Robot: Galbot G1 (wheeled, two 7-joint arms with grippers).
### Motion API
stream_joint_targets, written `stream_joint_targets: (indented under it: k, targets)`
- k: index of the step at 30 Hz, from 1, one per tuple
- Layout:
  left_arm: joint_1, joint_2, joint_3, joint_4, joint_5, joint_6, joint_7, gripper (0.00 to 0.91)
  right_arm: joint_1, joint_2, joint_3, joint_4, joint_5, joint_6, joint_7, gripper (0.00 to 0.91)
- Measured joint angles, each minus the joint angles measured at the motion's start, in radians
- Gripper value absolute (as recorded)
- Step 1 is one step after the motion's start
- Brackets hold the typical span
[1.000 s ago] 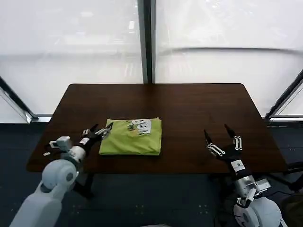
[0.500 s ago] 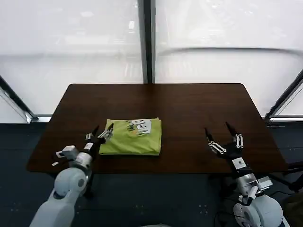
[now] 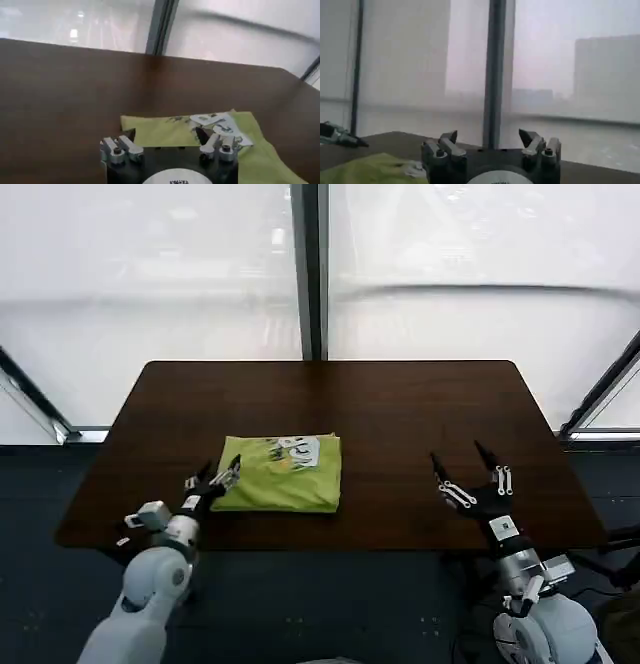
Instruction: Fold and organize the clothes.
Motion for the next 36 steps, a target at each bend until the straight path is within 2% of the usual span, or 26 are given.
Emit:
stream_joint_targets:
  k: [7, 10, 11, 12, 15, 18, 23, 27, 31, 36]
  targets:
    - [-0.032, 0.031, -0.002, 0.035, 0.006, -0.026, 0.006, 0.878, -0.019, -0.001, 0.019, 0.0, 0.003, 0.002, 0.014, 0.0]
    - [-0.061, 0.066, -0.001, 0.077, 0.001, -0.049, 0.037, 0.878, -0.034, -0.005, 0.04, 0.013, 0.016, 0.004, 0.016, 0.0]
    - [-0.069, 0.08, 0.0, 0.094, -0.013, -0.049, 0.044, 0.878, -0.038, -0.007, 0.045, 0.017, 0.022, 0.007, 0.016, 0.127]
    - [-0.075, 0.094, 0.001, 0.108, -0.033, -0.049, 0.05, 0.878, -0.042, -0.008, 0.048, 0.02, 0.025, 0.016, 0.009, 0.878]
    - [-0.087, 0.148, -0.001, 0.15, -0.092, -0.037, 0.064, 0.878, -0.06, -0.009, 0.068, 0.033, 0.043, 0.075, -0.025, 0.878]
    - [-0.08, 0.232, -0.02, 0.192, -0.194, -0.032, 0.08, 0.878, -0.094, -0.02, 0.105, 0.046, 0.088, 0.171, -0.032, 0.878]
    - [-0.042, 0.286, -0.03, 0.255, -0.193, -0.143, 0.124, 0.878, -0.224, 0.002, 0.241, 0.07, 0.17, 0.347, 0.003, 0.878]
    - [-0.015, 0.233, -0.03, 0.262, -0.171, -0.256, 0.095, 0.878, -0.354, 0.053, 0.391, 0.097, 0.27, 0.427, 0.033, 0.878]
    - [0.021, 0.133, -0.021, 0.223, -0.127, -0.36, 0.027, 0.878, -0.44, 0.097, 0.538, 0.114, 0.353, 0.441, 0.069, 0.878]
    - [0.041, 0.046, -0.015, 0.243, -0.066, -0.46, 0.041, 0.878, -0.48, 0.135, 0.646, 0.131, 0.381, 0.438, 0.079, 0.878]
